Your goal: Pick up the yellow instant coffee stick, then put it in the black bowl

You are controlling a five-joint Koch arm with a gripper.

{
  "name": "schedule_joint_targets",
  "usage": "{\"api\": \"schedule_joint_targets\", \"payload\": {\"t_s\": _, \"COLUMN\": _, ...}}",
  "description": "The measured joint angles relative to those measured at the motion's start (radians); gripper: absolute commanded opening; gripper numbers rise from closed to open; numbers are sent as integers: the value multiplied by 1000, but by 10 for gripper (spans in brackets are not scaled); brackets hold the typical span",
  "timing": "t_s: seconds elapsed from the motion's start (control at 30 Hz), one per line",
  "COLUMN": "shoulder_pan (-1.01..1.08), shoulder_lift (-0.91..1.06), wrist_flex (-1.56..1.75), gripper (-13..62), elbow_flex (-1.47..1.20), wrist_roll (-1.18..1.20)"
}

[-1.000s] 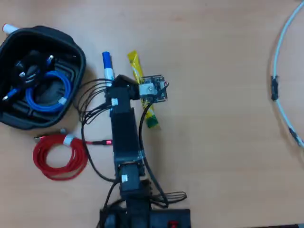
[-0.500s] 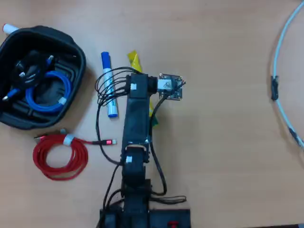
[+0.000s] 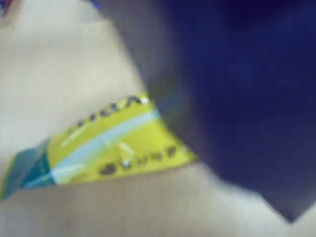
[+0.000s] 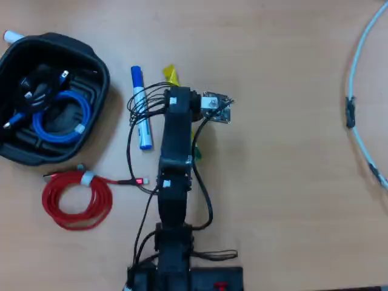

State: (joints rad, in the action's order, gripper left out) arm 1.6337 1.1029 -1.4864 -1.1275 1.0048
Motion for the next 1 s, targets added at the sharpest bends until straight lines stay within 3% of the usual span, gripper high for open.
{"api": "schedule_joint_targets", "payload": {"t_s": 0.43, "shoulder_pan": -54, "shoulder_lift": -80, "wrist_flex": 89, "gripper": 389, "elbow_flex": 0, "wrist_roll": 215}}
{"api": "schedule_joint_targets", "payload": {"t_s": 0.87, "shoulder_pan": -46, "shoulder_lift": -130, "wrist_flex": 100, "gripper": 383, "elbow_flex": 3, "wrist_roll": 218}}
{"api": "schedule_joint_targets", "payload": {"t_s": 1.0, "shoulder_pan": -46, "shoulder_lift": -147, "wrist_flex": 100, "gripper": 259, "elbow_flex": 25, "wrist_roll": 219}}
